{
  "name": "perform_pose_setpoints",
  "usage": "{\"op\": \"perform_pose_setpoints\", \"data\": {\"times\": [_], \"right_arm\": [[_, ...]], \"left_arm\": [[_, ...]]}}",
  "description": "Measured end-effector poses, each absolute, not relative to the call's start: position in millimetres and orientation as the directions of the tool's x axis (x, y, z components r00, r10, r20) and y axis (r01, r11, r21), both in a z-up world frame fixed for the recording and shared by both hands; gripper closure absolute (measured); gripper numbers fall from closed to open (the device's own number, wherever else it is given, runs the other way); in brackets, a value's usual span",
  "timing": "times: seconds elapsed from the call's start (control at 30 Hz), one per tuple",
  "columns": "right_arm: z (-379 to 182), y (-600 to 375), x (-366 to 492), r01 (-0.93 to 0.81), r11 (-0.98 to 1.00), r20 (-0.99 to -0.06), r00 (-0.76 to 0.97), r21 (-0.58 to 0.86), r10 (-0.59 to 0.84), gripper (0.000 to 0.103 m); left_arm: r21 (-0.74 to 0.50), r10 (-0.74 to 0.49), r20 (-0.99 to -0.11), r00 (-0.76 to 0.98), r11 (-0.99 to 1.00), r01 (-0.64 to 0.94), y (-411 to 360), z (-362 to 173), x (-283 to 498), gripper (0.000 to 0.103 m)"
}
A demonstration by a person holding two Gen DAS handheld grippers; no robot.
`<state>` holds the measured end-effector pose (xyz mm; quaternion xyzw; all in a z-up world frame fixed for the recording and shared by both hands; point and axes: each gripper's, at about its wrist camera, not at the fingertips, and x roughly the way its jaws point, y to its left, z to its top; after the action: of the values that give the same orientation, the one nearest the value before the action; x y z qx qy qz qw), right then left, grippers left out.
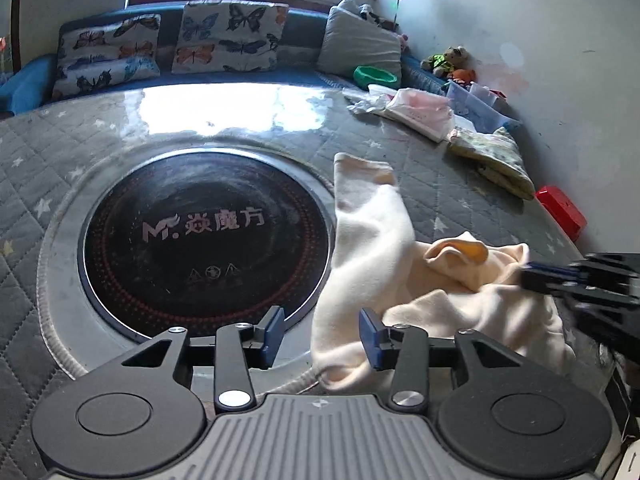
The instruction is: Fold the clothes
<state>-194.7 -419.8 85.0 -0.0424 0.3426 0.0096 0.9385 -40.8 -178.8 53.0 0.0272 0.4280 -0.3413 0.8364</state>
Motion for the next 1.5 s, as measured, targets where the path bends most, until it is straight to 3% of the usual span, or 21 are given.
{"op": "perform_pose_setpoints", "data": {"times": [0.2, 0.23, 0.33, 0.43, 0.7, 0.83, 0.97, 1.03, 1.17, 1.2, 1.23, 1.27, 1.5], "right_arm": [[116, -408, -225, -0.119, 0.992, -0.604, 0.794, -0.046, 0.067, 0.097], [120, -405, -230, -0.136, 0.990, -0.602, 0.794, -0.044, 0.082, 0.097], [126, -396, -242, -0.186, 0.982, -0.607, 0.785, -0.040, 0.124, 0.098], [127, -384, -253, -0.255, 0.966, -0.623, 0.761, -0.032, 0.180, 0.098], [114, -354, -270, -0.448, 0.892, -0.689, 0.630, 0.053, 0.358, 0.099], [112, -343, -273, -0.484, 0.873, -0.698, 0.609, 0.049, 0.377, 0.099], [118, -355, -260, -0.411, 0.912, -0.680, 0.667, 0.008, 0.306, 0.095], [120, -362, -252, -0.364, 0.931, -0.677, 0.689, -0.015, 0.259, 0.094], [119, -388, -230, -0.230, 0.971, -0.664, 0.735, -0.058, 0.135, 0.071], [117, -396, -224, -0.193, 0.980, -0.664, 0.740, -0.056, 0.108, 0.068], [114, -403, -218, -0.157, 0.986, -0.664, 0.743, -0.054, 0.081, 0.068], [111, -409, -212, -0.131, 0.990, -0.668, 0.741, -0.053, 0.062, 0.067], [84, -433, -175, -0.029, 1.000, -0.699, 0.714, -0.006, 0.016, 0.060]], "left_arm": [[-0.272, -0.560, -0.753, 0.346, 0.743, 0.612, -186, 40, -38, 0.062], [-0.277, -0.565, -0.753, 0.338, 0.738, 0.616, -186, 38, -39, 0.073], [-0.272, -0.574, -0.745, 0.340, 0.727, 0.631, -187, 38, -43, 0.089], [-0.259, -0.582, -0.732, 0.354, 0.719, 0.645, -184, 43, -48, 0.096], [-0.206, -0.578, -0.712, 0.399, 0.715, 0.668, -155, 59, -69, 0.100], [-0.186, -0.555, -0.729, 0.401, 0.724, 0.664, -140, 58, -73, 0.099], [-0.180, -0.545, -0.727, 0.418, 0.739, 0.650, -139, 61, -65, 0.097], [-0.179, -0.545, -0.723, 0.424, 0.742, 0.646, -144, 64, -61, 0.087], [-0.165, -0.546, -0.718, 0.433, 0.737, 0.656, -161, 67, -55, 0.075], [-0.165, -0.548, -0.718, 0.430, 0.733, 0.660, -167, 67, -53, 0.068], [-0.165, -0.550, -0.718, 0.427, 0.730, 0.663, -174, 67, -51, 0.058], [-0.158, -0.547, -0.719, 0.429, 0.729, 0.665, -179, 66, -49, 0.055], [-0.156, -0.528, -0.744, 0.409, 0.733, 0.662, -216, 55, -25, 0.044]]}}
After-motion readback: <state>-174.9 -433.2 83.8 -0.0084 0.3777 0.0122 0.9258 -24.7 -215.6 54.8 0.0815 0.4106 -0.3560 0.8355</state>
